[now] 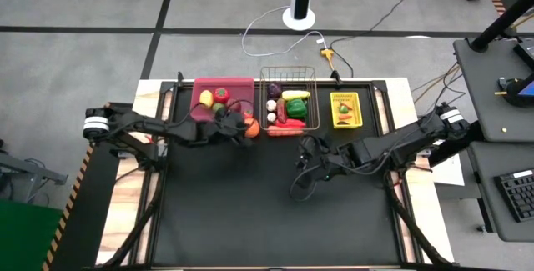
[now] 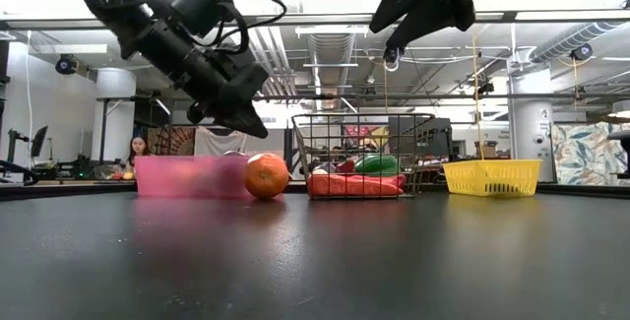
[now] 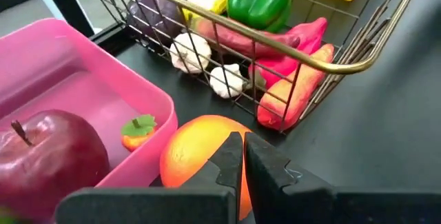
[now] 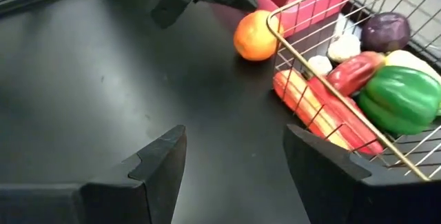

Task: Sort produce into baskets
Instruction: Put the orange into the red bin

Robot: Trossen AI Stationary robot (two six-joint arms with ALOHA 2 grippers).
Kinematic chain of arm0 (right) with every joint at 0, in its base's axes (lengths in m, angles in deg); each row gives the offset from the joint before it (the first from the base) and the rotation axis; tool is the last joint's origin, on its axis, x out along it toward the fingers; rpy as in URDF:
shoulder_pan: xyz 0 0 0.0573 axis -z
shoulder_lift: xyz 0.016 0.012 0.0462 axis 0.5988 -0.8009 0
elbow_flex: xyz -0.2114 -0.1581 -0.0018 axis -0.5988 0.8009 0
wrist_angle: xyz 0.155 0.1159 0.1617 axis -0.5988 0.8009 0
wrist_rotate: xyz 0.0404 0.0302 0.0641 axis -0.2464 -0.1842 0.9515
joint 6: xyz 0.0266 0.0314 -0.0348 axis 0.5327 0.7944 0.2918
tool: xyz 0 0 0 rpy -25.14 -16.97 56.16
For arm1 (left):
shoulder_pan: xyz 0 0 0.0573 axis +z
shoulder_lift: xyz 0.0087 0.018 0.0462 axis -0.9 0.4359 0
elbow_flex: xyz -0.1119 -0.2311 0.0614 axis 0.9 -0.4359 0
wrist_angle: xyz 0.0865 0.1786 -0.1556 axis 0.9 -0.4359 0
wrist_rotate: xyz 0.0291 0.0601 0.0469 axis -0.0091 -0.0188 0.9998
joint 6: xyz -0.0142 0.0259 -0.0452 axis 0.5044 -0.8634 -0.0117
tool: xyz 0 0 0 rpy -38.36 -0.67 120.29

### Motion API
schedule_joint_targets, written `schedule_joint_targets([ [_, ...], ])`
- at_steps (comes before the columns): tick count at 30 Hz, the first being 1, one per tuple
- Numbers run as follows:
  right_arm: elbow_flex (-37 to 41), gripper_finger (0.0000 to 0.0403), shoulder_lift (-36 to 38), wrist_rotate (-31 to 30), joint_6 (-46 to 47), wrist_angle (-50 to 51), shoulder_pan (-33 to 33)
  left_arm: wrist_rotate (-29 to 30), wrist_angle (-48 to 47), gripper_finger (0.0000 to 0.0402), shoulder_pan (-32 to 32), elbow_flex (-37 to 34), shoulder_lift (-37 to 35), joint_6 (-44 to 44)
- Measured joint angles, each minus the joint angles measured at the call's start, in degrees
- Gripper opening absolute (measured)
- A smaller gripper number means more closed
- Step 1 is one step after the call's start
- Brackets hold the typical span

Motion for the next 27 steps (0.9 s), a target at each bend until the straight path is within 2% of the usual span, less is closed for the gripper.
schedule_joint_targets([
  [12, 0.0, 0.0233, -0.02, -0.87, -1.07, 0.04, 0.0, 0.14, 9.39, 0.0, 0.58, -3.94, 1.86, -0.39],
  [17, 0.0, 0.0233, -0.02, -0.89, -1.05, 0.11, 0.0, 2.84, 9.54, 0.0, 0.91, -3.23, 4.17, -1.4],
  [27, 0.0, 0.0233, -0.02, -0.87, -1.44, 0.17, 0.0, 3.02, 8.91, 0.0, 1.17, -2.29, 6.77, -0.41],
])
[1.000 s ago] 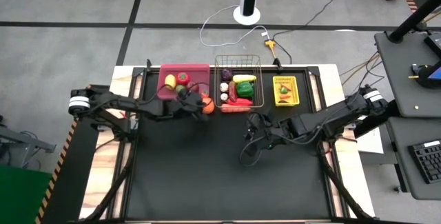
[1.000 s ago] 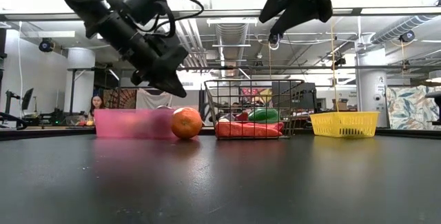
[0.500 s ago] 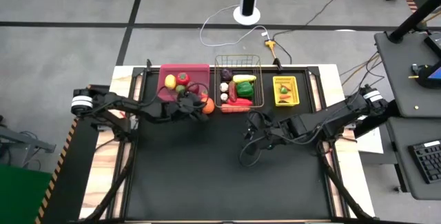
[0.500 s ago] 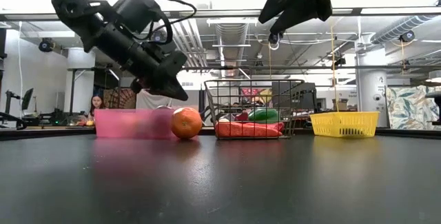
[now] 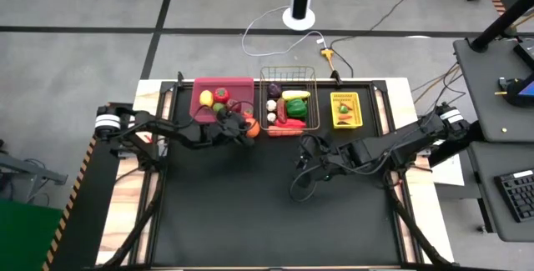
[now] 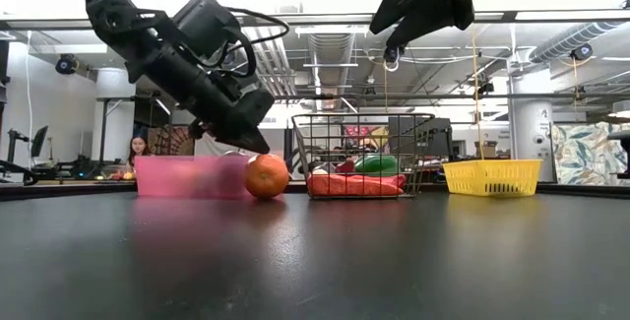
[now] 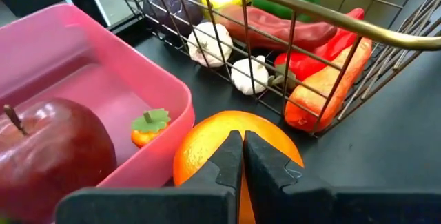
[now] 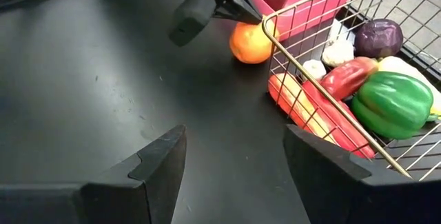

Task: Sort produce into baskets
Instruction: Put the orange into the red bin

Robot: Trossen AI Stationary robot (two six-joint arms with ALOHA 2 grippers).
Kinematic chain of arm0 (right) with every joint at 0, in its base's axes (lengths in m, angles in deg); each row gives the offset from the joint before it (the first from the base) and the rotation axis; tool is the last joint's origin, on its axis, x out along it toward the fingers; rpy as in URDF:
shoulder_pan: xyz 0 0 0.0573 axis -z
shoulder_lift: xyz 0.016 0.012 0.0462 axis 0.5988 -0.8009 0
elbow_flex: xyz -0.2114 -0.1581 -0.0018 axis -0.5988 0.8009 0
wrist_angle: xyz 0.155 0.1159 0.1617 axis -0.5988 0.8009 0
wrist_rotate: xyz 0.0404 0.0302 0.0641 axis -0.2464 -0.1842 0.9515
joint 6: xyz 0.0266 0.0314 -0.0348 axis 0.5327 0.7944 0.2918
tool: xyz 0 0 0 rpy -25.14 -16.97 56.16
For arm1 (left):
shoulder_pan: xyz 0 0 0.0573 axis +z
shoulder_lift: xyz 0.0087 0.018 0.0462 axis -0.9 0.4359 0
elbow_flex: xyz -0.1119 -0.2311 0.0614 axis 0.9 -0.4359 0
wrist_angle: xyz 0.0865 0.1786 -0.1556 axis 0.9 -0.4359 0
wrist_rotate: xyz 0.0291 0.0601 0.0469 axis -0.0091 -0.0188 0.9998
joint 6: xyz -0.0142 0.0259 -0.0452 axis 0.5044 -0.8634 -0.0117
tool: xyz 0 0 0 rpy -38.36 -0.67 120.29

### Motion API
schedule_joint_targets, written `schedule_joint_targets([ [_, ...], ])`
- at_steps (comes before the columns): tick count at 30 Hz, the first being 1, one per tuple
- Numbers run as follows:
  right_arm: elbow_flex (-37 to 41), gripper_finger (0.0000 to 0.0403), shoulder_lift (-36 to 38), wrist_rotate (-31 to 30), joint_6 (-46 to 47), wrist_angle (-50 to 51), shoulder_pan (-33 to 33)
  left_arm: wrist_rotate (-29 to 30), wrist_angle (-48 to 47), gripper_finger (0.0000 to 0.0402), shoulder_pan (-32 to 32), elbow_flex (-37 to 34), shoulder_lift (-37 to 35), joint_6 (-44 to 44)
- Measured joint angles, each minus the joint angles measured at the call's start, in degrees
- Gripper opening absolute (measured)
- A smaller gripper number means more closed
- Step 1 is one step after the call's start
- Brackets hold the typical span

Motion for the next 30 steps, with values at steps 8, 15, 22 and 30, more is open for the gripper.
schedule_joint_targets([
  [8, 0.0, 0.0233, 0.0, 0.02, -0.62, -0.01, 0.0, -3.05, -4.35, 0.0, -2.13, -0.09, -2.23, 4.85],
  [15, 0.0, 0.0233, 0.0, 0.07, -1.07, 0.18, 0.0, -1.16, -11.51, 0.0, -6.95, -0.2, -5.22, 9.08],
  [22, 0.26, 0.0233, 0.0, 0.11, -1.09, 0.2, 0.0, 0.09, -23.78, 0.0, -11.41, 2.76, -8.12, 13.4],
  [30, 1.47, 0.0233, 0.0, 0.13, -1.11, -0.2, 0.0, 4.21, -29.92, 0.0, -12.96, 8.97, -8.93, 14.06],
])
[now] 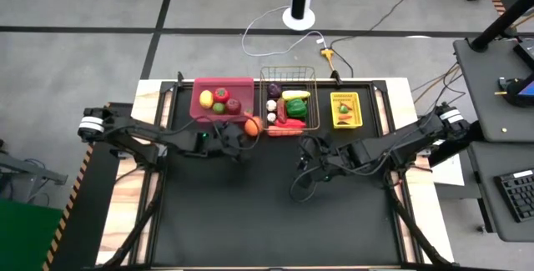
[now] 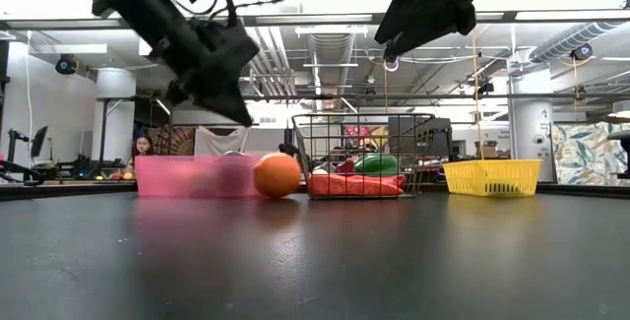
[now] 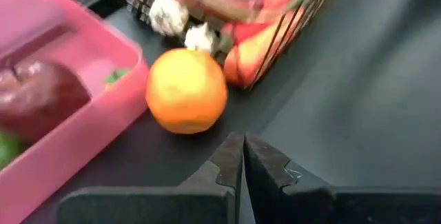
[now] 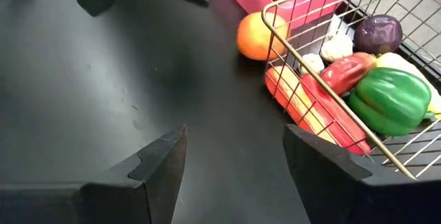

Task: Sort produce into baskets
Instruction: Put the orange into the red bin

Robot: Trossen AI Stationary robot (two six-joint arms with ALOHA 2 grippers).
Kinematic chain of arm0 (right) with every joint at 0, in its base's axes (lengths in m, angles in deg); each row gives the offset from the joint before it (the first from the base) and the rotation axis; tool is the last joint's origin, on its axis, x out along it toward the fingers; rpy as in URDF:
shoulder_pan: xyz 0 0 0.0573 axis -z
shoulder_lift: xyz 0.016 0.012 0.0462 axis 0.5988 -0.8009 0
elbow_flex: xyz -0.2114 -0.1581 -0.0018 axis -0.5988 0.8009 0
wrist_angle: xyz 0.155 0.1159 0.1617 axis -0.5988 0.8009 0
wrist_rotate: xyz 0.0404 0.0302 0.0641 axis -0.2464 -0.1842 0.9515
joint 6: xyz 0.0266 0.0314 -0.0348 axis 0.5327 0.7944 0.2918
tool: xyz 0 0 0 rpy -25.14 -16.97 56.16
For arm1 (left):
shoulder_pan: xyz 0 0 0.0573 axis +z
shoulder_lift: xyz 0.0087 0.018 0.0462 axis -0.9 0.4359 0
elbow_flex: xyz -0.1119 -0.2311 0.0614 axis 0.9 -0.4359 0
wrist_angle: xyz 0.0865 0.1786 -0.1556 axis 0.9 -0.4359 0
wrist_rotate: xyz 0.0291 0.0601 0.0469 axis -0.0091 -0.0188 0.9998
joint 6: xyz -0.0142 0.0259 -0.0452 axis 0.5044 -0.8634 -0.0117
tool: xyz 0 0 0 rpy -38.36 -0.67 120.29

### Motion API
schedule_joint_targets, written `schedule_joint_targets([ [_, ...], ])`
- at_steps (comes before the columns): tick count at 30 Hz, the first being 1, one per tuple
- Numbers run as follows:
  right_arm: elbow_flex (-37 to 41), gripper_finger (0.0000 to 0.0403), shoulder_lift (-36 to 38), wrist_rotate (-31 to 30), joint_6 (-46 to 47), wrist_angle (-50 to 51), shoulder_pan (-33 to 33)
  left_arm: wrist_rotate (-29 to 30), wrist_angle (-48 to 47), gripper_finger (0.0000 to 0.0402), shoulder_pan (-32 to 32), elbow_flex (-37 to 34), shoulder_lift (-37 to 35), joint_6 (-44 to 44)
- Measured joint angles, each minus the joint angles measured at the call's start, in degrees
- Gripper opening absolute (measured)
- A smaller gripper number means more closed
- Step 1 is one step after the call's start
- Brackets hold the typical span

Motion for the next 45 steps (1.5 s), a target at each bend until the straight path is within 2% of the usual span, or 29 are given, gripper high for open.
schedule_joint_targets([
  [4, 0.57, 0.0233, 0.0, 0.02, 0.0, 0.0, 0.0, 0.04, 0.11, 0.0007, 1.97, 1.96, 0.0, 0.49],
  [9, 0.65, 0.0233, 0.0, 0.02, -0.29, 0.02, 0.0, -0.09, 0.01, 0.0046, 4.05, 1.56, 0.0, -0.71],
  [18, 0.67, 0.0233, 0.0, 0.04, -1.83, 0.03, 0.0, 0.04, 1.48, 0.0165, 4.45, 0.66, 0.33, -20.89],
  [22, 0.75, 0.0233, 0.0, 0.05, -2.72, 0.02, 0.0, -2.87, 7.67, 0.0221, 4.45, -0.05, 0.83, -30.89],
  [24, 0.78, 0.0233, 0.0, 0.1, -3.13, 0.02, 0.0, -4.71, 9.36, 0.0245, 4.64, -0.52, 1.66, -33.64],
  [28, 0.78, 0.0233, 0.0, 0.18, -3.46, 0.07, 0.0, -4.03, 13.16, 0.0281, 5.22, -0.84, 3.91, -34.32],
  [35, 0.78, 0.0233, 0.0, 0.29, -4.25, 0.06, 0.0, -1.34, 16.67, 0.0312, 5.85, -1.0, 8.34, -34.59],
  [45, 0.78, 0.0233, 0.0, 0.35, -5.0, 0.2, 0.0, -1.28, 20.61, 0.0318, 6.97, -1.11, 12.95, -36.26],
])
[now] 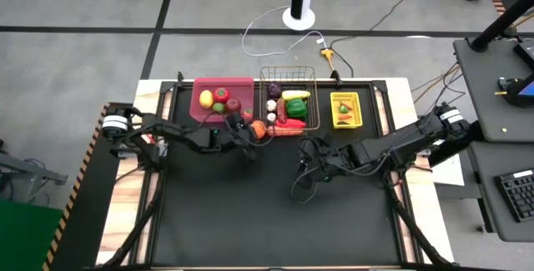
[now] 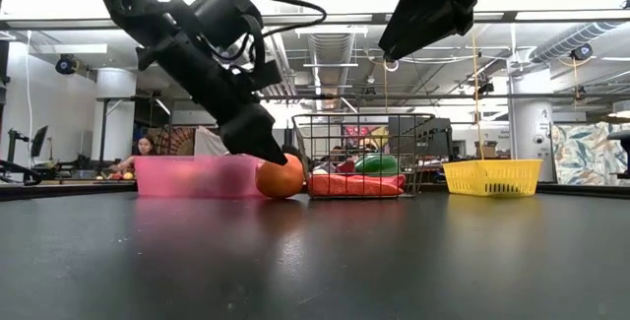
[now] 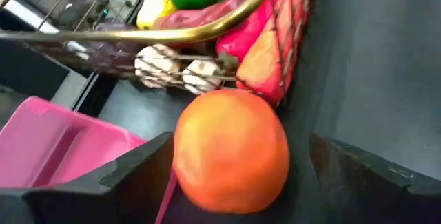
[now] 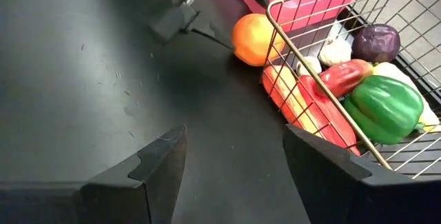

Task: Sort produce into baskets
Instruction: Put the orange into the red bin

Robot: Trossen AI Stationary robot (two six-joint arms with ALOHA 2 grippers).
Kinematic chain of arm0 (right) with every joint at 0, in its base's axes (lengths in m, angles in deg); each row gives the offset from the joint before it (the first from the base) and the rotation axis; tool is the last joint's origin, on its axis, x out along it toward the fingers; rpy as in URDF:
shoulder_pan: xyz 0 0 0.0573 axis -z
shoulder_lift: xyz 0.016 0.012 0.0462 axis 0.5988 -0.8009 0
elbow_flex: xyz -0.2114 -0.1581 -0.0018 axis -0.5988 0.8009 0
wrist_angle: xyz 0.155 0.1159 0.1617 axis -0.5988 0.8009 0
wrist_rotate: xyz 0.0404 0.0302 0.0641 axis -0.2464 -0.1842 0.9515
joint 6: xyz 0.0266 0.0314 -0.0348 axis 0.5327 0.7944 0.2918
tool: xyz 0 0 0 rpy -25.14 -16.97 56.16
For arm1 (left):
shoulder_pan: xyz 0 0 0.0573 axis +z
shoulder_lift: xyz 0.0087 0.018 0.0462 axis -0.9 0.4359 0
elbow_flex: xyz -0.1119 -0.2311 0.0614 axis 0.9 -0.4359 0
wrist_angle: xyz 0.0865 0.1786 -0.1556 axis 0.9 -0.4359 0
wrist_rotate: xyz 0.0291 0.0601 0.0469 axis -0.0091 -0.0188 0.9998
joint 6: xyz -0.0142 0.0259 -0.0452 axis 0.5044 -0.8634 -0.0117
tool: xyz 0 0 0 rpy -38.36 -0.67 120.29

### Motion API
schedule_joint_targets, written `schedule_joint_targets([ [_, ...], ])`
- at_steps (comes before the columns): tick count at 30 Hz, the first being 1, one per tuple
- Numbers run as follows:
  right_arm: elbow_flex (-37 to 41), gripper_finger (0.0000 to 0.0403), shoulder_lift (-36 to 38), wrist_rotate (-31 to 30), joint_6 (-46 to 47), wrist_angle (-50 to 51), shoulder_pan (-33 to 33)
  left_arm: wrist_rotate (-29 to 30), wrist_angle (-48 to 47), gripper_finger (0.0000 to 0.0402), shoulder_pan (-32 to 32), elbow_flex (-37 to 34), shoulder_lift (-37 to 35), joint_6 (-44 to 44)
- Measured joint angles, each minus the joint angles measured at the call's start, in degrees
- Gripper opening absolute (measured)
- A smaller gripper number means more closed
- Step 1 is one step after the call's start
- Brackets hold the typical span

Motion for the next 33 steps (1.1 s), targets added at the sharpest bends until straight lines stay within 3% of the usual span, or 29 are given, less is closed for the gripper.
schedule_joint_targets([
  [20, 0.0, 0.0233, 0.02, 0.15, -0.6, 0.0, 0.0, -1.84, 2.03, 0.0317, 2.43, 0.02, 4.49, -0.9],
  [33, 0.0, 0.0233, 0.02, 0.15, -0.61, 0.02, 0.0, -1.5, 1.13, 0.0258, 2.18, 0.02, 4.17, 0.66],
])
